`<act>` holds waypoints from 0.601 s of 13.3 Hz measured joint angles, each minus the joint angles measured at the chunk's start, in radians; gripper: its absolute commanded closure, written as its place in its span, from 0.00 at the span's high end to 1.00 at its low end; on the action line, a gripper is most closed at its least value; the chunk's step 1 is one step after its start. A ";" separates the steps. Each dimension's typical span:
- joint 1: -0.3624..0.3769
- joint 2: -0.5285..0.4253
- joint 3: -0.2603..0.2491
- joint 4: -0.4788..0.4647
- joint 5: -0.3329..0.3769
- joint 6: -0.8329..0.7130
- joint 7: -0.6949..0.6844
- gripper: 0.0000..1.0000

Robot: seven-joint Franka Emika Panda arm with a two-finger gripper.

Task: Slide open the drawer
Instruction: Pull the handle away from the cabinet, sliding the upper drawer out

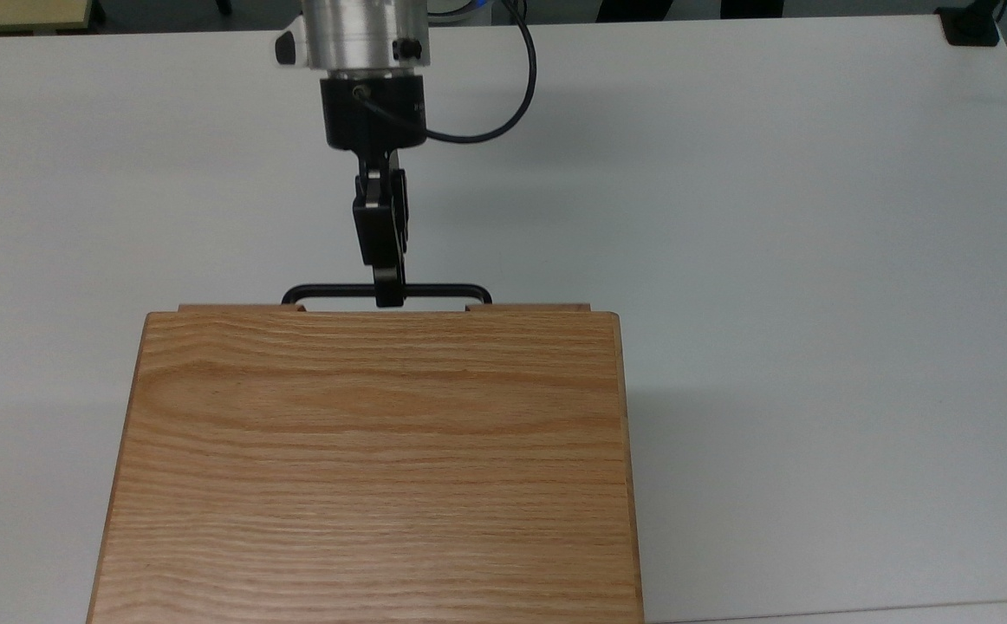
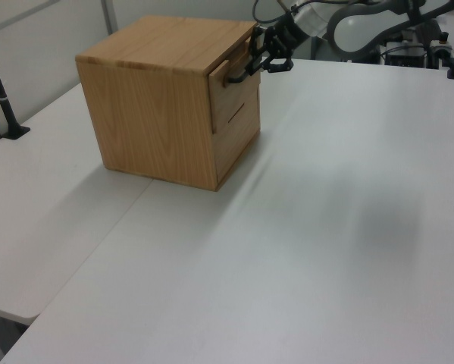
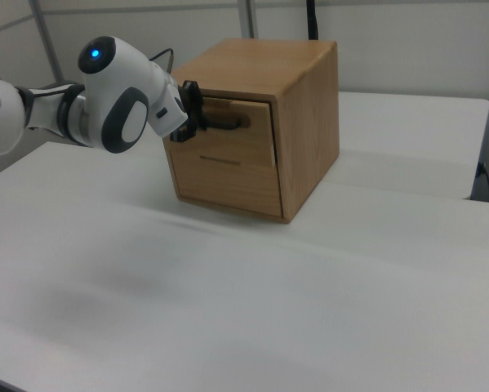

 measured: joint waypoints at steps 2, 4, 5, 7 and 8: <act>0.000 -0.085 0.000 -0.102 0.000 0.000 -0.001 0.02; -0.001 -0.182 -0.001 -0.207 0.000 -0.018 -0.001 0.03; -0.001 -0.232 -0.003 -0.241 0.000 -0.073 -0.001 0.05; -0.005 -0.323 -0.009 -0.272 0.000 -0.250 -0.001 0.11; -0.009 -0.354 -0.010 -0.282 0.000 -0.315 -0.001 0.12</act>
